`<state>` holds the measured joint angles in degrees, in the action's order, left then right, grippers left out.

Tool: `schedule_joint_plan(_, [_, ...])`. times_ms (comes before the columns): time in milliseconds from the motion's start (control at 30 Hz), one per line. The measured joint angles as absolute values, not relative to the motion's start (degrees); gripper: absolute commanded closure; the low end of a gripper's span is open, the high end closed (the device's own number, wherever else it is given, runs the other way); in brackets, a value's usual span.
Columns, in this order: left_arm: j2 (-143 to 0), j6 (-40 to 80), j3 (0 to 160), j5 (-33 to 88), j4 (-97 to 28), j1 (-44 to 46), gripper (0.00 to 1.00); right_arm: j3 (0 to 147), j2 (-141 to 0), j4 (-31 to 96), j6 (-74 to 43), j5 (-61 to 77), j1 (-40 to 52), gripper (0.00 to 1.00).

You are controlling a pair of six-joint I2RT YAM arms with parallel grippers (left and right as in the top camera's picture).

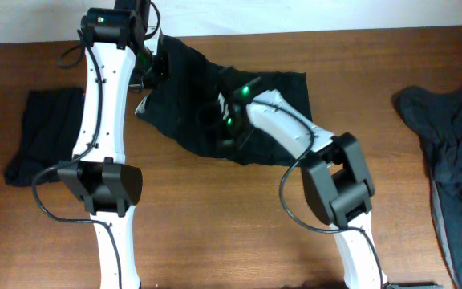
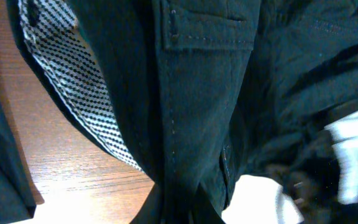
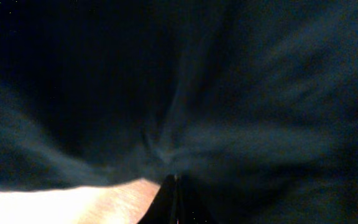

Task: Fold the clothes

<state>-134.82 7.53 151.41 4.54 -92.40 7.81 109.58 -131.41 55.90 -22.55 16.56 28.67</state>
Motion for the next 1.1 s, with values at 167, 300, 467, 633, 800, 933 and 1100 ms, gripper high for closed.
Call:
schedule_joint_plan(167, [-134.82,7.53,151.41,4.54,-92.4,8.25,0.96,111.66,-131.33,54.15,-22.55,16.53,25.63,0.96])
schedule_joint_plan(300, [-134.82,7.53,151.41,4.54,-92.38,8.67,0.95,110.91,-131.41,50.06,-22.94,16.78,25.74,0.96])
schedule_joint_plan(467, [-134.82,7.53,151.41,4.54,-92.51,8.93,0.96,110.28,-133.12,45.06,-23.86,17.8,27.42,0.96])
schedule_joint_plan(633, [-134.82,7.53,151.41,4.54,-93.19,8.93,0.96,110.26,-136.53,43.07,-24.73,18.26,28.51,0.96])
schedule_joint_plan(800, [-134.82,7.53,151.41,4.54,-93.51,8.93,0.95,110.17,-138.3,41.43,-25.45,19.18,28.77,0.96])
schedule_joint_plan(933, [-134.82,7.53,151.41,4.54,-93.65,8.93,0.96,110.65,-138.3,42.61,-24.16,19.35,28.8,0.96])
schedule_joint_plan(1100, [-134.82,7.53,151.41,4.54,-93.73,8.93,0.95,116.09,-138.3,48.99,-22.48,19.35,27.38,0.96])
